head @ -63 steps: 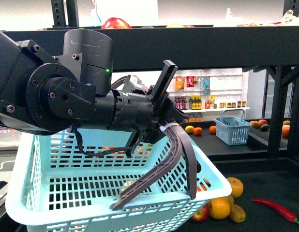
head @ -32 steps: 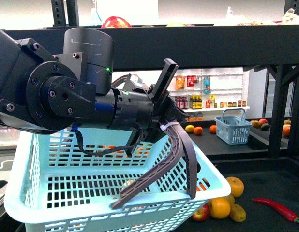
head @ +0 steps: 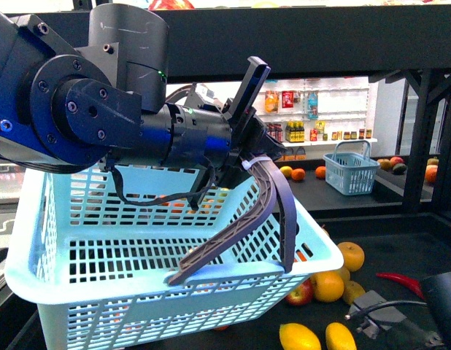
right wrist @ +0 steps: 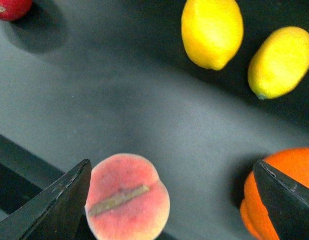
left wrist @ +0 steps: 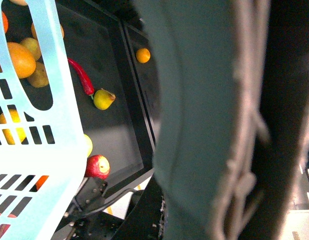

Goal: Pick lemon from shelf

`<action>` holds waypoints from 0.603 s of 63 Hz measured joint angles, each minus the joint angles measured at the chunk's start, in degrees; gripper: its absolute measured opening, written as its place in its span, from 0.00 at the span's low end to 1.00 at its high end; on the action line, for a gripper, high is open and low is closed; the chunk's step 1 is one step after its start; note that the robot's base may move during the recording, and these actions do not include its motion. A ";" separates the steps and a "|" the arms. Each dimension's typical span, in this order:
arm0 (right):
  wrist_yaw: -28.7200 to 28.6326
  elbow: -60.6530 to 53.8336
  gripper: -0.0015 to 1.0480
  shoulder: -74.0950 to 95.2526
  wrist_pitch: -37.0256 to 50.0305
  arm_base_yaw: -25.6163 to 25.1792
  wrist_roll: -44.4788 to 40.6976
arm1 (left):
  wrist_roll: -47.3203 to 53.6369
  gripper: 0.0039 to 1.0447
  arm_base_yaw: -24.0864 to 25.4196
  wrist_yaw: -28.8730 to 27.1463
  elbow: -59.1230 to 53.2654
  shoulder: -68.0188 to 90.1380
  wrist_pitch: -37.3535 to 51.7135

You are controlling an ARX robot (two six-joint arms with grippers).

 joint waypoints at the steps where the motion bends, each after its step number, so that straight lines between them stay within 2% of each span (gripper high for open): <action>1: 0.13 0.50 0.93 0.48 0.07 0.11 -0.33 | 0.00 0.07 0.00 0.00 0.00 0.00 0.00; 23: 3.26 15.58 0.93 12.76 1.46 1.60 -6.10 | 0.00 0.07 0.00 0.00 0.00 0.00 0.00; 38: 2.73 26.86 0.93 18.80 -2.05 1.77 -6.69 | 0.00 0.07 0.00 0.00 0.00 0.00 0.00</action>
